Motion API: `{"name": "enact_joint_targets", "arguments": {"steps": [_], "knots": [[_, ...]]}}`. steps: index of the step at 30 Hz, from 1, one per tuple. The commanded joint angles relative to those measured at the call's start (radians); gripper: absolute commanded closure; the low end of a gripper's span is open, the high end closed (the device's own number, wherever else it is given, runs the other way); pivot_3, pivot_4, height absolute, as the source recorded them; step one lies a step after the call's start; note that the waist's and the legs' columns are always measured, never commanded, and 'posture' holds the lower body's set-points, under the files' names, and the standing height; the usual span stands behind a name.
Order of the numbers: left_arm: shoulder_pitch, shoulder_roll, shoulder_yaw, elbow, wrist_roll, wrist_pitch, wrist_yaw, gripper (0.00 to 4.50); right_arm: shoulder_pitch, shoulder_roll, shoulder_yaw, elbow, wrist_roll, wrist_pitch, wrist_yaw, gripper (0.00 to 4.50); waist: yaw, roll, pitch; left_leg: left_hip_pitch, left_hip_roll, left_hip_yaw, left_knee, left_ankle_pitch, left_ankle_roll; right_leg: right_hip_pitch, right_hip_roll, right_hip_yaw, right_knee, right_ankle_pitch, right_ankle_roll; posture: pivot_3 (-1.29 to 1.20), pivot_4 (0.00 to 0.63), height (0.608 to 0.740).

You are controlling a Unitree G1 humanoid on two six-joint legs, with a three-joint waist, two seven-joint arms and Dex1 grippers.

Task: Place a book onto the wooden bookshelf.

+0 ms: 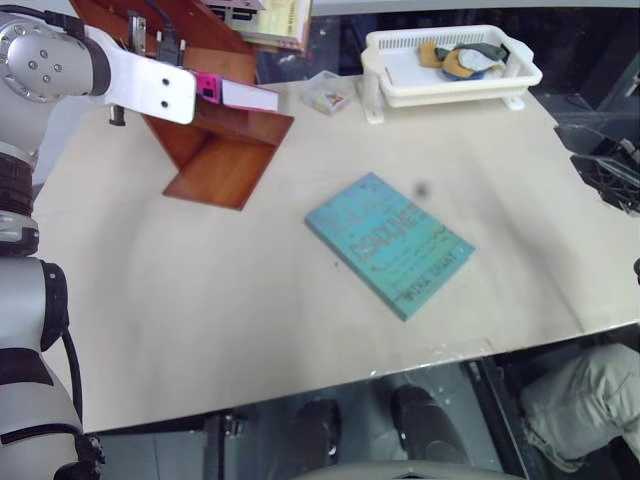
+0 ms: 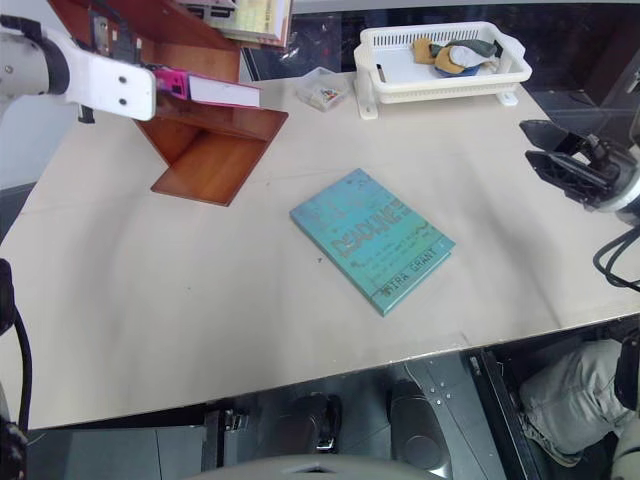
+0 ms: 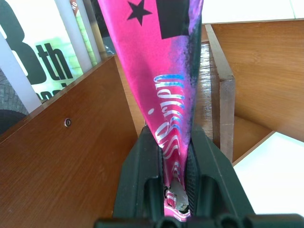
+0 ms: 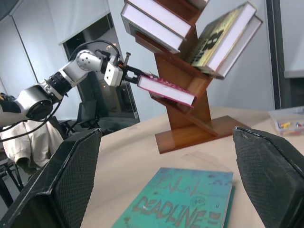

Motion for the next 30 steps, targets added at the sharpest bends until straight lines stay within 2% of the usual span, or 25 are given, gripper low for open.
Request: {"name": "enact_joint_targets", "arguments": {"steps": [1, 8, 10, 11, 12, 14, 15, 16, 18, 30], "knots": [[-0.005, 0.044, 0.031, 0.023, -0.001, 0.026, -0.042, 4.38, -0.015, -0.006, -0.019, -0.009, 0.006, -0.014, 0.063, 0.0, 0.0, 0.0, 0.0, 0.0, 0.0, 0.0, 0.0, 0.0, 0.0, 0.0, 0.0, 0.0, 0.0, 0.0, 0.0, 0.0, 0.15, 0.74], [0.037, 0.072, 0.054, -0.07, -0.054, 0.073, -0.159, 4.38, -0.011, -0.004, -0.025, -0.005, 0.0, -0.019, 0.063, 0.0, 0.0, 0.0, 0.0, -0.002, 0.0, 0.002, 0.0, 0.0, 0.0, -0.003, 0.0, 0.002, 0.001, 0.0, 0.0, 0.0, 0.15, 0.74], [0.051, 0.077, 0.065, -0.093, -0.069, 0.091, -0.177, 3.29, -0.011, -0.004, -0.025, -0.003, -0.003, -0.024, 0.063, 0.0, 0.0, 0.0, 0.0, -0.002, 0.0, 0.002, 0.0, 0.0, 0.0, -0.003, 0.0, 0.002, 0.001, 0.0, 0.0, 0.0, 0.15, 0.74], [0.056, 0.08, 0.066, -0.1, -0.07, 0.094, -0.181, 3.16, -0.012, -0.004, -0.025, -0.001, -0.004, -0.025, 0.063, 0.0, 0.0, 0.0, 0.0, -0.002, 0.0, 0.002, 0.0, 0.0, 0.0, -0.003, 0.0, 0.002, 0.0, 0.0, 0.0, 0.0, 0.15, 0.74], [0.06, 0.082, 0.069, -0.105, -0.064, 0.095, -0.172, 2.63, -0.013, -0.004, -0.024, 0.0, -0.005, -0.027, 0.063, 0.0, 0.0, 0.0, 0.0, -0.002, 0.0, 0.002, 0.0, 0.0, 0.0, -0.003, 0.0, 0.002, 0.0, 0.0, 0.0, 0.0, 0.15, 0.74], [0.062, 0.083, 0.072, -0.11, -0.053, 0.104, -0.161, 2.34, -0.016, -0.002, -0.022, 0.004, -0.006, -0.028, 0.063, 0.0, 0.006, -0.001, 0.001, -0.002, 0.0, 0.002, 0.0, 0.0, 0.0, -0.003, 0.001, 0.002, 0.001, 0.0, 0.0, 0.0, 0.15, 0.74], [0.065, 0.084, 0.075, -0.116, -0.051, 0.117, -0.162, 1.67, -0.017, -0.003, -0.022, 0.004, -0.005, -0.028, 0.063, 0.0, 0.009, -0.001, 0.001, -0.002, 0.0, 0.002, 0.0, 0.0, 0.0, -0.003, 0.0, 0.001, 0.001, 0.0, 0.0, 0.0, 0.15, 0.74], [0.069, 0.085, 0.077, -0.12, -0.054, 0.132, -0.172, 1.44, -0.018, -0.003, -0.021, 0.005, -0.005, -0.028, 0.063, 0.0, 0.012, -0.001, 0.001, -0.002, 0.0, 0.002, 0.0, 0.0, 0.0, -0.003, 0.0, 0.001, 0.001, 0.0, 0.0, 0.0, 0.15, 0.74], [0.08, 0.092, 0.084, -0.144, -0.064, 0.156, -0.196, 0.64, -0.019, -0.003, -0.02, 0.005, -0.004, -0.028, 0.063, 0.0, 0.018, -0.001, 0.001, -0.002, -0.001, 0.002, 0.001, 0.0, 0.0, -0.002, 0.0, 0.001, 0.001, 0.0, 0.0, 0.0, 0.15, 0.74], [0.078, 0.114, 0.105, -0.221, -0.047, 0.196, -0.192, 0.64, -0.021, 0.001, -0.019, 0.007, -0.006, -0.028, 0.063, 0.0, 0.037, -0.002, 0.001, -0.004, -0.001, 0.001, 0.001, 0.0, 0.0, -0.002, -0.001, 0.0, 0.0, 0.0, 0.0, 0.0, 0.15, 0.74]]}}
